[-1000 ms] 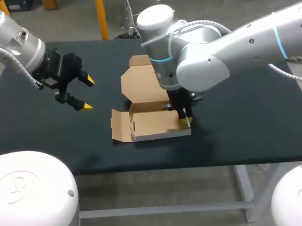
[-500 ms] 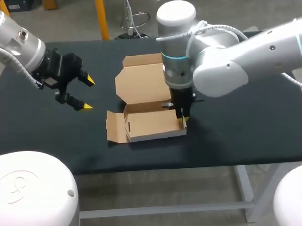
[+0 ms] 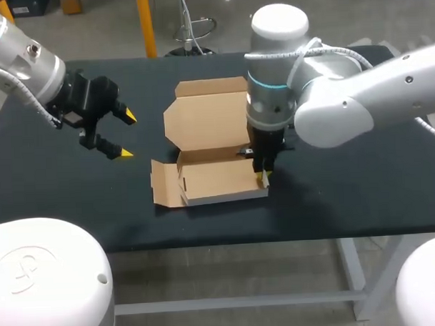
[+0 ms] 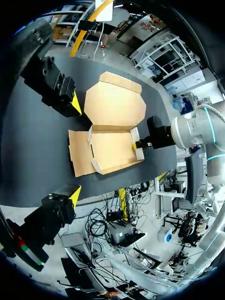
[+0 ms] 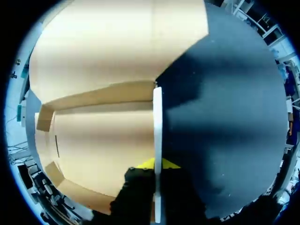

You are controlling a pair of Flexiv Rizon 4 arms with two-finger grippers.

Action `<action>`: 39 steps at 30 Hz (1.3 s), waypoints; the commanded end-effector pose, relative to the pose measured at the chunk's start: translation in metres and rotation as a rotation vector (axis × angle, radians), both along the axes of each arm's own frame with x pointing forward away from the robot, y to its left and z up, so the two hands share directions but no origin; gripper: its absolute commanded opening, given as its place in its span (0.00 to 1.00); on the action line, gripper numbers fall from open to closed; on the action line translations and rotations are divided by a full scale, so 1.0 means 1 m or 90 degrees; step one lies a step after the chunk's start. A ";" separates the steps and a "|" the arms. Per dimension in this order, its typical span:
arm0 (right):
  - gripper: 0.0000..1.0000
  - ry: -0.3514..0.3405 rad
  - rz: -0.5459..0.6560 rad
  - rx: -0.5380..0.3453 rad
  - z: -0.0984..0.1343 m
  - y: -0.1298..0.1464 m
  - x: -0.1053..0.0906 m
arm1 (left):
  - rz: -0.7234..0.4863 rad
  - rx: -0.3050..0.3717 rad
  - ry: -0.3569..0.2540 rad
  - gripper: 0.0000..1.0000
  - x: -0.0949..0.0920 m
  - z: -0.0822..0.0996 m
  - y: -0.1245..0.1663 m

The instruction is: Assemble the packaging by folding the flat box into shape, placing the metal phone stand inside, and closing the box properly

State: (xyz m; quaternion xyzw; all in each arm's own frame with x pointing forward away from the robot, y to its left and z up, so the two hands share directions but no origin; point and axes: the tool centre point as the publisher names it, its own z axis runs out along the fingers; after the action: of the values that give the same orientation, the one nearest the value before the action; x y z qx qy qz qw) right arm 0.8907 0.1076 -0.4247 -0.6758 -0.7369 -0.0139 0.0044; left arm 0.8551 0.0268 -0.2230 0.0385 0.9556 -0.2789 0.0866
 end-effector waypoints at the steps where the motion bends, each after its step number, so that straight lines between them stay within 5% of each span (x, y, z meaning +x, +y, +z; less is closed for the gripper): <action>1: 0.00 0.010 -0.003 -0.004 0.000 0.003 0.005 | 0.001 0.003 0.001 1.00 -0.001 0.001 0.000; 24: 0.00 0.011 -0.009 -0.002 0.000 0.003 0.005 | 0.003 -0.003 0.013 1.00 0.003 0.002 -0.002; 29: 0.00 0.011 -0.009 -0.002 0.000 0.003 0.005 | 0.120 -0.093 0.107 1.00 -0.004 -0.003 -0.001; 34: 0.00 0.011 -0.009 -0.002 0.000 0.003 0.005 | 0.431 -0.132 0.251 1.00 -0.016 -0.013 0.000; 39: 0.00 0.011 -0.009 -0.002 0.000 0.003 0.005 | 0.716 -0.136 0.458 1.00 -0.019 -0.026 -0.005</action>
State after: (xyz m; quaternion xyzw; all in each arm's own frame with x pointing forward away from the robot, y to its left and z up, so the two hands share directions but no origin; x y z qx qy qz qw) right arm 0.8932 0.1093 -0.4243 -0.6816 -0.7316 -0.0108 0.0078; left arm 0.8412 0.0270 -0.2417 -0.1623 0.9278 -0.3360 0.0063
